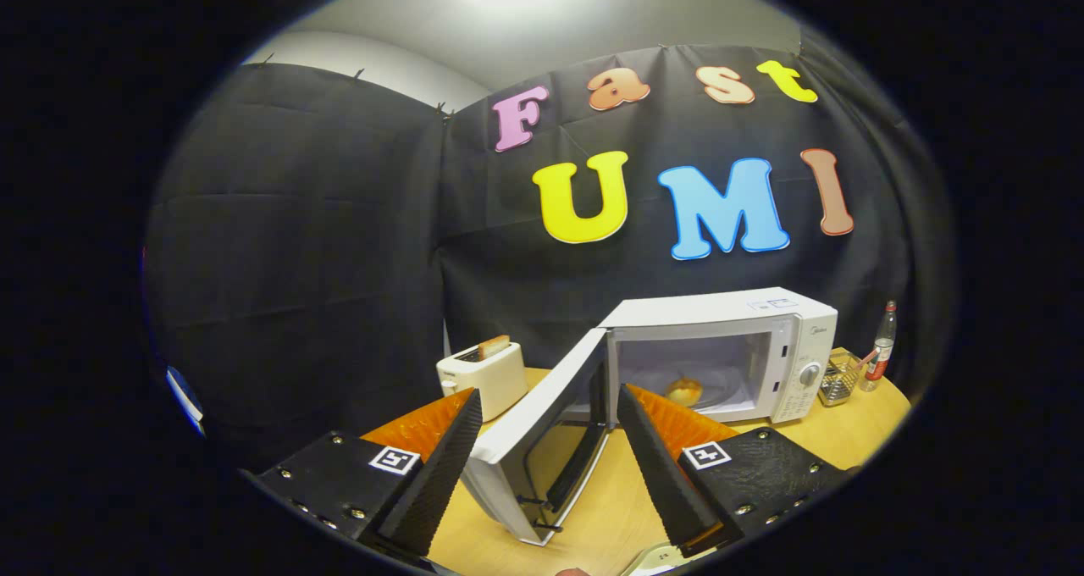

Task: Open the microwave, put the food inside, and close the microwave door.

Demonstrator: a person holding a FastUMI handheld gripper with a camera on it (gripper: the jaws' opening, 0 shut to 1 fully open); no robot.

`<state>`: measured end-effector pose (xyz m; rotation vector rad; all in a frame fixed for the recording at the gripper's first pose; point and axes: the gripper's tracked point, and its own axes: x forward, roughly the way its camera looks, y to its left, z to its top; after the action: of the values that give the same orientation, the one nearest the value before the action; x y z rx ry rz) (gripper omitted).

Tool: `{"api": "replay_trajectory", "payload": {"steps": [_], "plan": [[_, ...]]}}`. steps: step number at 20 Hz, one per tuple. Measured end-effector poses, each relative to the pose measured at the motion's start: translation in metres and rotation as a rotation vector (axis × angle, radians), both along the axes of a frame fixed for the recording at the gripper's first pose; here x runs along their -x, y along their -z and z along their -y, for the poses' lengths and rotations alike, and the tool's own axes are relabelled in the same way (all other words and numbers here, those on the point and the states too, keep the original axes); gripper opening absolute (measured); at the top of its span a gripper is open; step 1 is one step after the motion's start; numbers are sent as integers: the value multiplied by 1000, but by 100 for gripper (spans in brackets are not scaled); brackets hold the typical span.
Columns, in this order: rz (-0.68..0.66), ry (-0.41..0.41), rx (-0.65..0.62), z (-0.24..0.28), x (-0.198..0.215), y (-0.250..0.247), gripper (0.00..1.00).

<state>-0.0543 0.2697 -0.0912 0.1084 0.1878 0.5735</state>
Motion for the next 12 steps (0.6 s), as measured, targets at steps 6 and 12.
{"api": "replay_trajectory", "payload": {"steps": [6,12], "plan": [[-3,-152,-69,-61,41,-7,97],[-82,-281,-44,-107,67,24,97]]}}
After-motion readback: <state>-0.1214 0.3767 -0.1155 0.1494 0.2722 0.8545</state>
